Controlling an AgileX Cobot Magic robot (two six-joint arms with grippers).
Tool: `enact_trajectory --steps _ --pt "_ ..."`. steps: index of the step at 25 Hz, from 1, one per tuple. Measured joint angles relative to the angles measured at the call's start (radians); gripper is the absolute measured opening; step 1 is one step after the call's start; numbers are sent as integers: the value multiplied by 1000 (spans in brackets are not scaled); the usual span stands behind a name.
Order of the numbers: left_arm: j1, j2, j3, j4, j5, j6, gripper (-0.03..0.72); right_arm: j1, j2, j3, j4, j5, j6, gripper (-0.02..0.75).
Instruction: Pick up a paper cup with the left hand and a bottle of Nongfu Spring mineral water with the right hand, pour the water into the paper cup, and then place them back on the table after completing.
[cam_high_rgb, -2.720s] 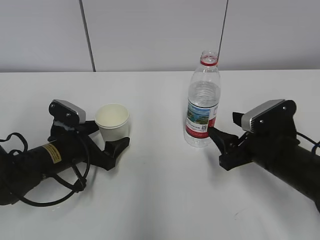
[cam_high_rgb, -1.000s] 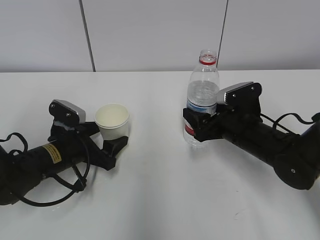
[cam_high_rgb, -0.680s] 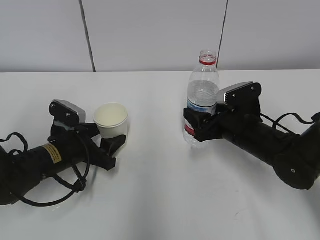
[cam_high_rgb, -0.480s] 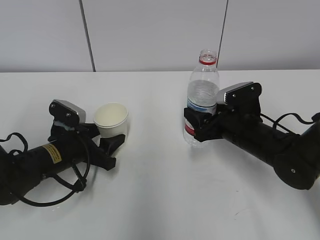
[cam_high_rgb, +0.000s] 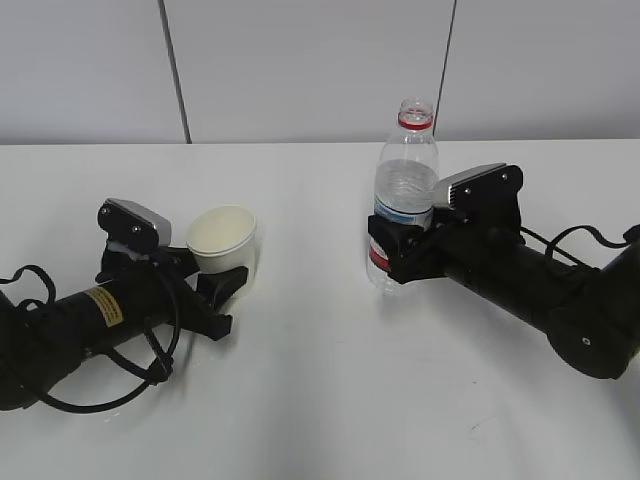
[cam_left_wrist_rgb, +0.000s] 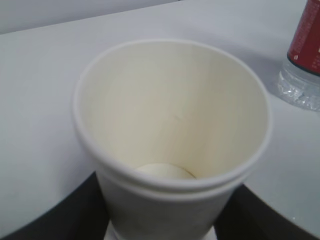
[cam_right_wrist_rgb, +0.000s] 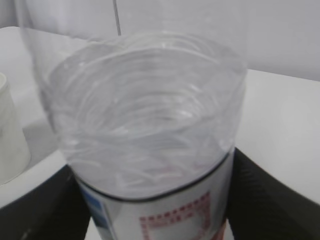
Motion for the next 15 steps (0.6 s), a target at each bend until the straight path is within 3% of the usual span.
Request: enact_trajectory --steps 10,15 --pt "0 -65 0 32 1 -25 372 0 0 0 -12 -4 -2 529" --pt "0 -67 0 83 1 -48 371 0 0 0 -22 -5 -2 479"
